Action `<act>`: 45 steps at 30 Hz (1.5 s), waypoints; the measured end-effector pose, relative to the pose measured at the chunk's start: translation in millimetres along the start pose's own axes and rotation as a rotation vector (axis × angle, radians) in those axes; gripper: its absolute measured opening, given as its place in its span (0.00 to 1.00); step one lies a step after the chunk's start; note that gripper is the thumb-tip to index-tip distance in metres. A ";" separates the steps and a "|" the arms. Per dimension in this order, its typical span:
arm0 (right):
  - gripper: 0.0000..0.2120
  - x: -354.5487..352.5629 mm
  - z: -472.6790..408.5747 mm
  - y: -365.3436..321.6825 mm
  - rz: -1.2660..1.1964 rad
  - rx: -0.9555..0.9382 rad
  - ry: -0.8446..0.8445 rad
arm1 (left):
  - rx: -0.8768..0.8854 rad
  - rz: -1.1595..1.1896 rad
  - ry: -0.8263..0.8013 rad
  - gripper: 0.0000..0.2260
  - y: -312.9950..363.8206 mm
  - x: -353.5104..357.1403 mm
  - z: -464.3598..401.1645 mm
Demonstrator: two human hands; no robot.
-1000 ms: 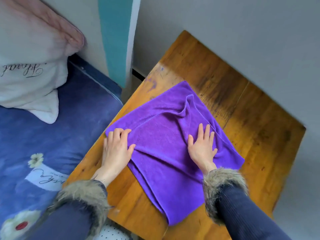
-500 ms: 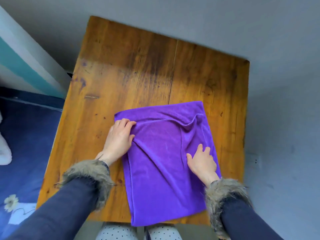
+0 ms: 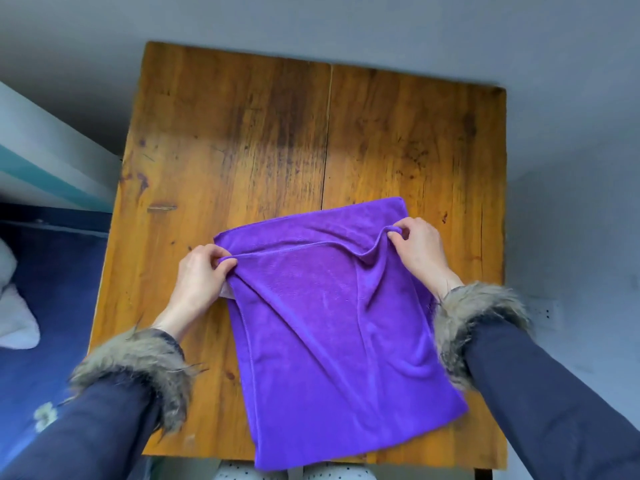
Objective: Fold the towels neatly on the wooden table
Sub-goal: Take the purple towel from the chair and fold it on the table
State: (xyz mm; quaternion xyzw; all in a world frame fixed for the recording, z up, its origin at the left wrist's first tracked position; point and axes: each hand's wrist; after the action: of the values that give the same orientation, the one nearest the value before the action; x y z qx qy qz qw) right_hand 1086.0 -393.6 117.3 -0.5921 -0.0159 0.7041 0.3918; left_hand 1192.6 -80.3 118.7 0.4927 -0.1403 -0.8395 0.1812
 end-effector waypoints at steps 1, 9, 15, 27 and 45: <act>0.07 -1.1 -1.0 1.3 -0.021 -0.008 0.038 | 0.010 0.011 0.013 0.04 1.3 -1.0 0.6; 0.04 -11.4 -10.9 12.5 -0.048 -0.202 0.203 | 0.083 0.042 0.058 0.01 6.4 2.0 -9.5; 0.06 -10.9 -40.6 9.6 0.069 -0.343 -0.064 | 0.066 0.057 0.109 0.01 14.0 8.4 -13.3; 0.08 -29.1 -49.6 -1.3 -0.440 0.078 -0.157 | 0.158 0.123 0.081 0.02 21.0 -10.8 -3.1; 0.10 -143.2 80.8 -50.6 -0.511 -0.077 -0.052 | 0.206 0.377 0.071 0.05 19.1 -97.2 66.1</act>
State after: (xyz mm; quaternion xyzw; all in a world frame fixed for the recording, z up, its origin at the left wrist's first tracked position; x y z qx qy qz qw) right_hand 1043.4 -404.5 283.6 -0.5650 -0.2017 0.5959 0.5339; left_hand 1181.4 -50.6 233.5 0.5028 -0.3084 -0.7542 0.2883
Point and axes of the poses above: each hand's wrist, its own z-axis away from the middle knuckle, its own x-axis out of the palm, y = z × x, and after that the axes turned 10 degrees about -x, right-handed
